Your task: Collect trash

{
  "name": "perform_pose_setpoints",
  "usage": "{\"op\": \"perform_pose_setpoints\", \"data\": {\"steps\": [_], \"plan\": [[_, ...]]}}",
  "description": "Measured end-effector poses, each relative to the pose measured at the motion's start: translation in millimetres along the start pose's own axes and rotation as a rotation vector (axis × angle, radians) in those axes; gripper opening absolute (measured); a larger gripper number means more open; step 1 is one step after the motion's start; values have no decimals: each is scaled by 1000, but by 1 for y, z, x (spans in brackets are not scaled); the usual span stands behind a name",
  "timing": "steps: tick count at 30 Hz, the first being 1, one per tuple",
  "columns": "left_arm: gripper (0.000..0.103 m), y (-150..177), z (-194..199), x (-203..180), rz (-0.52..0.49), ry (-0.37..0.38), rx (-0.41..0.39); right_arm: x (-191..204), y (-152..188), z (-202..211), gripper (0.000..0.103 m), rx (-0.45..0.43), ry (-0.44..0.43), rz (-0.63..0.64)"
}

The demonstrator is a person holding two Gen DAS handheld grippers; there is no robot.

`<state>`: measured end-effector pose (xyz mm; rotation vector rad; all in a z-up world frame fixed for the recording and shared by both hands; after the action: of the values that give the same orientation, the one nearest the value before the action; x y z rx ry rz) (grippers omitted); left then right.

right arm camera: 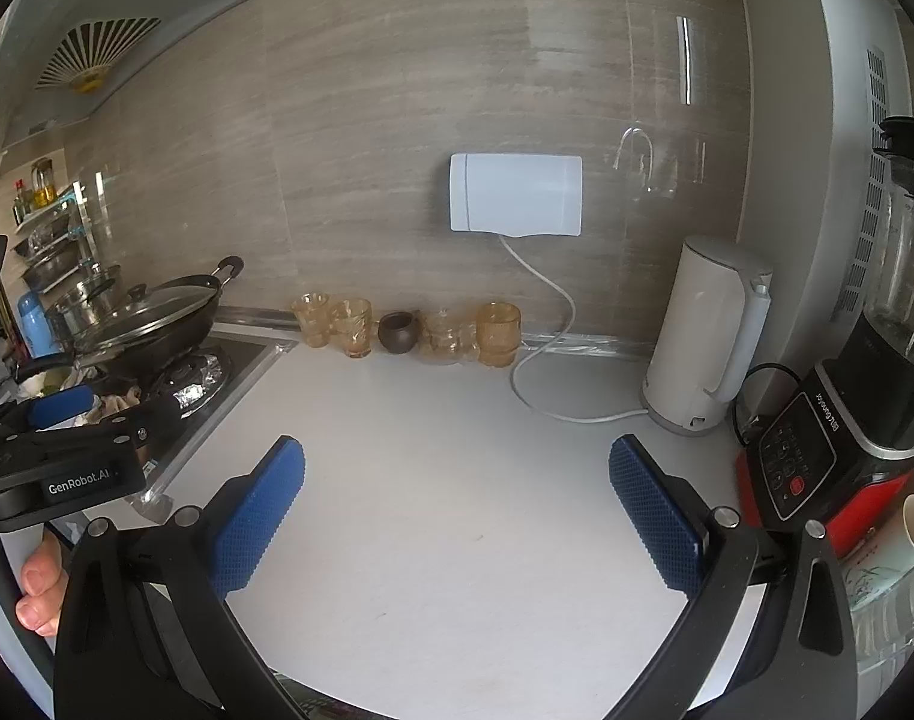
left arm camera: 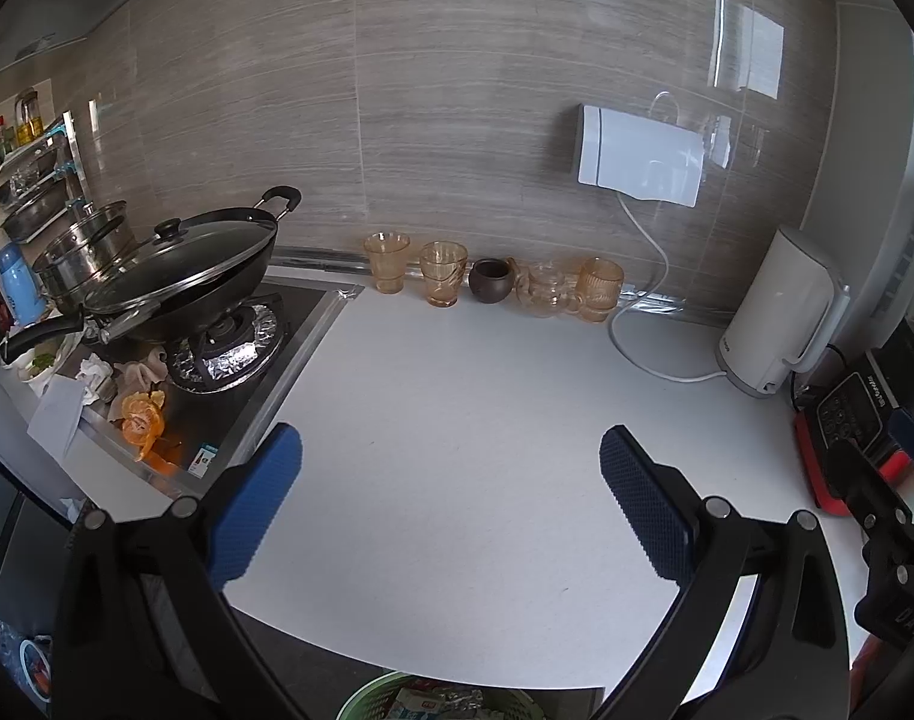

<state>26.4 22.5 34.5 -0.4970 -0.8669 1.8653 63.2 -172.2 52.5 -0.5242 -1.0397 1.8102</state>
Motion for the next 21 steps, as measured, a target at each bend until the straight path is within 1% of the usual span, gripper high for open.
{"op": "perform_pose_setpoints", "data": {"steps": [21], "plan": [[95,0,-2,1,0,-1,4,-2,2,-3,101,7,2,-7]]}}
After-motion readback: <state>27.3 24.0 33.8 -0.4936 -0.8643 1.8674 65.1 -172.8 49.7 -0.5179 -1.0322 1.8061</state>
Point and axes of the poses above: each gripper's, at about its wrist camera, not at the fingertips, and z roughly against the way its jaws point, x to its left, y to its underside, the point moved 3 cm from there along -z, roughly the way its jaws point, and after that the axes turned 6 degrees about -y, right-handed, at the moved point
